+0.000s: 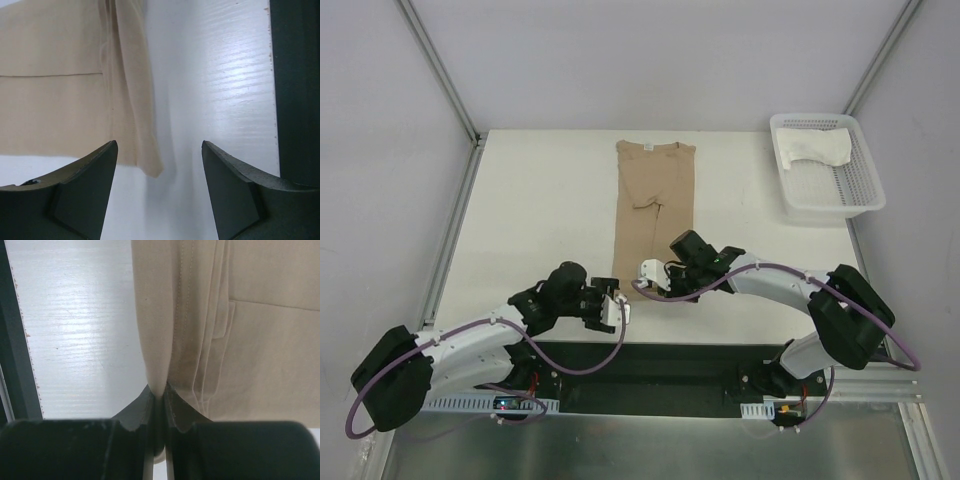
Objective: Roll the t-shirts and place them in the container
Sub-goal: Roll the T-shirt to the center of the board.
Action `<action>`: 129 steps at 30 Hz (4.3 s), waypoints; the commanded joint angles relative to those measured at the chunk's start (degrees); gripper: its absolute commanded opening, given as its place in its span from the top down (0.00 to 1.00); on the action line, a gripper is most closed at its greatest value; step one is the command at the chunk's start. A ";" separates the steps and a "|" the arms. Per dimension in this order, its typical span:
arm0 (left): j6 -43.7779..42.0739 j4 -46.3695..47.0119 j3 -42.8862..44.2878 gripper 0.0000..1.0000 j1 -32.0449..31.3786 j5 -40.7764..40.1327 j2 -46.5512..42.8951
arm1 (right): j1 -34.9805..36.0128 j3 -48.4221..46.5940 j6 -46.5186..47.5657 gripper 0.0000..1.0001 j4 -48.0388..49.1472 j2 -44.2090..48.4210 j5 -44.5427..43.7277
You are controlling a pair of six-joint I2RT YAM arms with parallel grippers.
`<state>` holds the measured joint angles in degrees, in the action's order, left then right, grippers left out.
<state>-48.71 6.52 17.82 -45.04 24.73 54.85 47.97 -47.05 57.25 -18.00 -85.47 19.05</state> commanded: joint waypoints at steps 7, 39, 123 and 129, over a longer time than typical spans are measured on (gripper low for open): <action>-4.90 7.45 1.15 0.45 -2.51 -4.95 8.95 | -0.24 -1.91 -0.48 0.89 -2.21 2.50 3.28; 9.69 -43.43 40.26 1.00 13.13 26.95 40.06 | -18.51 -22.19 11.82 0.92 -46.76 -18.49 29.90; -8.85 -15.48 25.85 0.44 -1.10 -9.34 37.60 | -25.02 -58.95 -2.76 0.90 -69.80 -60.78 27.01; -10.36 -16.01 25.33 0.83 -1.63 -11.99 41.30 | -28.96 -56.93 -5.05 0.74 -65.60 -56.22 30.86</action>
<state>-56.64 -3.73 45.63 -46.17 16.82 91.88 22.92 -105.08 54.78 -82.41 -143.96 50.57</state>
